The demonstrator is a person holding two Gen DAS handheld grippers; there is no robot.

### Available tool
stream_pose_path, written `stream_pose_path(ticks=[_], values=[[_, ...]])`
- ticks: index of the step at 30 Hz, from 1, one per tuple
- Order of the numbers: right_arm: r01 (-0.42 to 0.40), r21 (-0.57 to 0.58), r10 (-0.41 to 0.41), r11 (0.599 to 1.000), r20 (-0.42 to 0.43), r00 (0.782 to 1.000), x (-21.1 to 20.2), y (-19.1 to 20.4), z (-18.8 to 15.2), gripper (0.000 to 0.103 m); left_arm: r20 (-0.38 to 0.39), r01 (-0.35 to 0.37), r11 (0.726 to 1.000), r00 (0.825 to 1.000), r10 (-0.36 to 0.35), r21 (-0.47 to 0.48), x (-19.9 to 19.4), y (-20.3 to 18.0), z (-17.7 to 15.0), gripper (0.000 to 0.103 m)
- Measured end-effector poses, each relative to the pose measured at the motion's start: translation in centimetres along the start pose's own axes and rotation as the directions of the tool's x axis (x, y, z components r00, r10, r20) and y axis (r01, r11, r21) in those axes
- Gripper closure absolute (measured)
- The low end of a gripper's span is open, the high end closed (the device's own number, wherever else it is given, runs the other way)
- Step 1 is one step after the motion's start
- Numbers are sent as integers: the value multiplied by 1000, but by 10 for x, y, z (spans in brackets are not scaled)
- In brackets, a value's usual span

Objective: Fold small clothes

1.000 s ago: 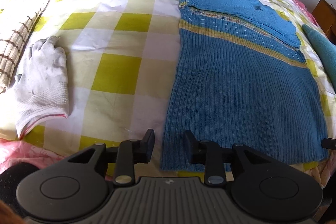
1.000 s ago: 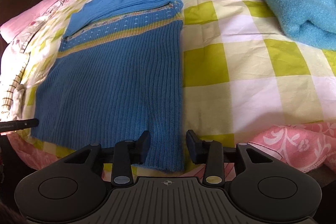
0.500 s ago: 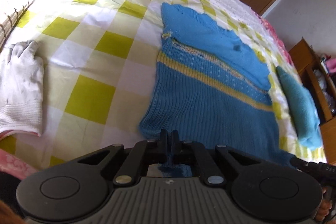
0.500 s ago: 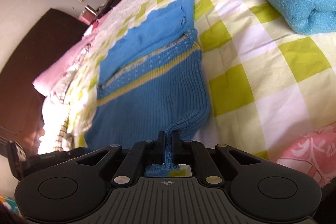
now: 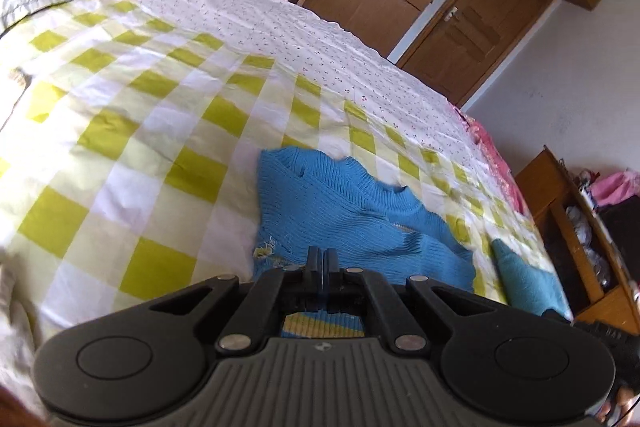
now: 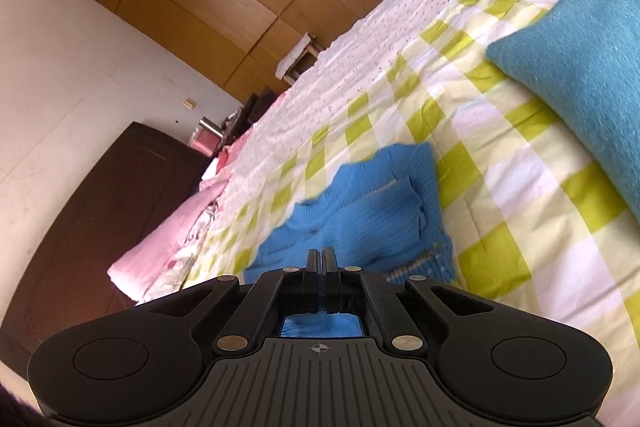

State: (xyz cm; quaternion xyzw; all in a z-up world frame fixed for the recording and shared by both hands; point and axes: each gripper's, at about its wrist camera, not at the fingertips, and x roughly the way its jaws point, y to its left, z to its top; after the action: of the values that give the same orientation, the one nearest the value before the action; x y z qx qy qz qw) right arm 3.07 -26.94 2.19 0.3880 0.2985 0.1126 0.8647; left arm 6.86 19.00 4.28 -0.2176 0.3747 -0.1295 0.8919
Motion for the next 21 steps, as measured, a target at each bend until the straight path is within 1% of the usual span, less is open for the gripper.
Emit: stream_pose_path(ticks=[2, 3, 5, 6, 8, 10, 12, 15, 17, 19, 21], values=[[-17, 4, 17, 1000, -2, 1000, 6, -3, 3, 101, -30, -15, 996, 999, 18, 86, -1, -3, -8, 95], [-8, -13, 8, 1000, -13, 1000, 9, -5, 1, 101, -52, -30, 992, 998, 36, 123, -1, -4, -14, 95], [49, -53, -52, 997, -39, 998, 15, -7, -7, 101, -106, -52, 980, 992, 74, 194, -1, -4, -30, 95], [69, -69, -73, 995, -66, 995, 18, -8, -11, 101, -134, -57, 972, 987, 90, 229, 0, -4, -38, 95], [85, -100, -96, 991, -116, 989, 21, -9, -21, 98, -189, -49, 952, 976, 110, 301, -1, -7, -55, 94], [92, -148, -114, 985, -147, 983, 24, -4, -29, 96, -225, -26, 929, 967, 117, 369, -4, -13, -68, 93], [94, -212, -132, 973, -172, 976, 26, 3, -38, 96, -249, -1, 898, 961, 123, 440, -9, -21, -78, 89], [94, -313, -168, 945, -220, 961, 25, 13, -54, 96, -274, 34, 826, 951, 147, 562, -13, -33, -92, 85], [100, -373, -203, 922, -249, 947, 24, 17, -64, 92, -300, 62, 786, 940, 160, 615, -13, -36, -98, 82], [115, -429, -242, 896, -256, 936, 22, 19, -72, 84, -312, 80, 743, 933, 178, 665, -13, -39, -105, 79], [135, -477, -281, 868, -250, 927, 19, 20, -78, 78, -319, 99, 690, 926, 200, 717, -15, -41, -111, 77]])
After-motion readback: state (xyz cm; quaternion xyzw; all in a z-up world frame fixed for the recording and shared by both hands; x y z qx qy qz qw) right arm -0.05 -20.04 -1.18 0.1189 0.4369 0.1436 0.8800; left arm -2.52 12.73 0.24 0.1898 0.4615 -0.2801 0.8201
